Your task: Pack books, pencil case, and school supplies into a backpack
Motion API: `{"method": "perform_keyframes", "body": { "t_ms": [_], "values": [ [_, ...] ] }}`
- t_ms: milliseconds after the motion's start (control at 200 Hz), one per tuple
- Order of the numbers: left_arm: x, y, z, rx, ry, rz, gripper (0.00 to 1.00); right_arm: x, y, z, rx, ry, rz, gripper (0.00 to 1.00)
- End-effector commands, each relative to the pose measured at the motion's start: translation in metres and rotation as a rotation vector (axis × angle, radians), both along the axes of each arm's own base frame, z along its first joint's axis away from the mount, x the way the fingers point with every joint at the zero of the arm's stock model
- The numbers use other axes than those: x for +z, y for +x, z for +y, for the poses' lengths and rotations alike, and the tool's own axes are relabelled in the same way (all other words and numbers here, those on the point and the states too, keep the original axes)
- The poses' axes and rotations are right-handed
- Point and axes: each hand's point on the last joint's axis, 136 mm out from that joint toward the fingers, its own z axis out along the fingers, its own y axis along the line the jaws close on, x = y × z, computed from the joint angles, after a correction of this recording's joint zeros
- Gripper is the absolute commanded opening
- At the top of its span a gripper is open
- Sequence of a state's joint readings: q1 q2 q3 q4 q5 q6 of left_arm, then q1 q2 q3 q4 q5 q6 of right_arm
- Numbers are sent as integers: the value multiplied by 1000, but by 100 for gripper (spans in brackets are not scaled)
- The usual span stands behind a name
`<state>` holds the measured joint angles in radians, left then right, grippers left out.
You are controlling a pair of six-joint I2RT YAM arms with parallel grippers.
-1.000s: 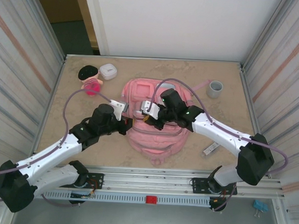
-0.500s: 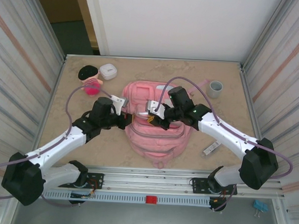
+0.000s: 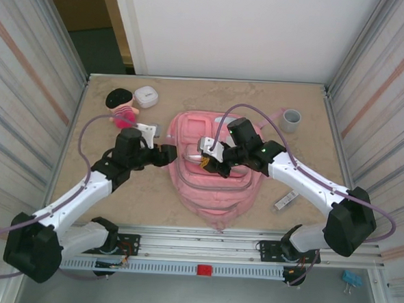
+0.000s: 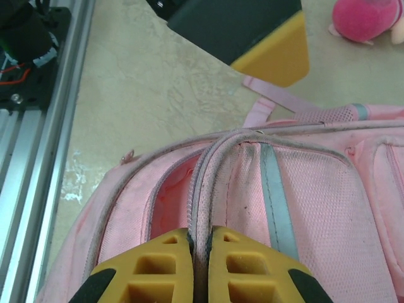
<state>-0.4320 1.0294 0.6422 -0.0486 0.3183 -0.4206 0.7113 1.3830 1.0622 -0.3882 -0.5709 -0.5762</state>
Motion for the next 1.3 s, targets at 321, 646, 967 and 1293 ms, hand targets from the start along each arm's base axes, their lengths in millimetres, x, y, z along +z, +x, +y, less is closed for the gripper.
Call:
{"method": "perform_keyframes", "body": {
  "t_ms": [321,646,967,1293],
  "values": [
    [43,-23,0,-40,-88,-106,80,47,-4,2,-55,130,116,40],
    [60,-33,-33,-183,35,-229,85,71,26,-54,-452,201,271,58],
    [68,-49,-89,-298,111,-270,92,47,36,-164,-978,145,334,60],
    [52,-55,-128,-330,147,-223,95,6,38,-234,-1324,222,612,62]
  ]
}}
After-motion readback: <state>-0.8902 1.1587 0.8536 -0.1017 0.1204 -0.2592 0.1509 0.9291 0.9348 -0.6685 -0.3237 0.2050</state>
